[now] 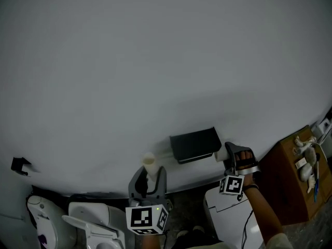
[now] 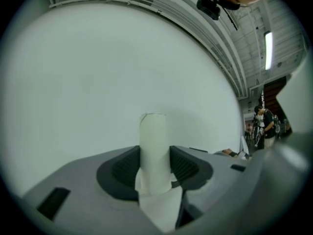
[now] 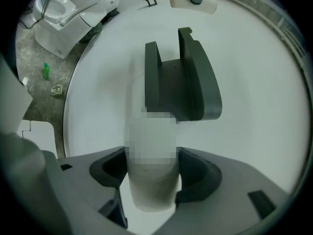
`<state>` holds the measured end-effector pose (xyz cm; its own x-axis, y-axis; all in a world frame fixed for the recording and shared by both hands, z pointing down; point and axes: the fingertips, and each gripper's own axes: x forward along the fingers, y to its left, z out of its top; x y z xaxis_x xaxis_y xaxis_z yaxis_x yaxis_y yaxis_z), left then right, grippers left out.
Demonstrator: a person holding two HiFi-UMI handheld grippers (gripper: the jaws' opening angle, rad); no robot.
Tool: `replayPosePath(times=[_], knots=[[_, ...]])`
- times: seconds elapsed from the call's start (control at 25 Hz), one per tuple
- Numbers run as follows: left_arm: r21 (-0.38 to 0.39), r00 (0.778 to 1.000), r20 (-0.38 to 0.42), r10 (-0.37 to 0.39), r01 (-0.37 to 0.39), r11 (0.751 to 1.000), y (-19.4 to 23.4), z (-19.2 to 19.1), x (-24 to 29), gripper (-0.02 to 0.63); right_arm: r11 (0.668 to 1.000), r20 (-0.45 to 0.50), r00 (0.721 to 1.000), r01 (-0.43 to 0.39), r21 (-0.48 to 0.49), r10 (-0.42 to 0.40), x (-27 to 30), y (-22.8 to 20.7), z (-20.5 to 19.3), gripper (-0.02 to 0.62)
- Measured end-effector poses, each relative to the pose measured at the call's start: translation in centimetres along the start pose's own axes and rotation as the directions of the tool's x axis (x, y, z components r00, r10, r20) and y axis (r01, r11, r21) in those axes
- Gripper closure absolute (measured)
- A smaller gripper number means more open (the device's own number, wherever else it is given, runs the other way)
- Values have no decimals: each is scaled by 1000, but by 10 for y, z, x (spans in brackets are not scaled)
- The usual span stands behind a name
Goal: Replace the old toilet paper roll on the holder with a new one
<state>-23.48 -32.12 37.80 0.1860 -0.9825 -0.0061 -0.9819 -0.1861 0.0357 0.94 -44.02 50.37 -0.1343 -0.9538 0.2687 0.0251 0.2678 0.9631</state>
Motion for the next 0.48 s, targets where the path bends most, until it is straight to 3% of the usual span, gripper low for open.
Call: replayPosePath(times=[0.48], knots=[[28, 999, -17, 43, -43, 999, 13, -3, -23, 414, 999, 57, 998, 24, 29, -25, -1, 6, 42, 285]])
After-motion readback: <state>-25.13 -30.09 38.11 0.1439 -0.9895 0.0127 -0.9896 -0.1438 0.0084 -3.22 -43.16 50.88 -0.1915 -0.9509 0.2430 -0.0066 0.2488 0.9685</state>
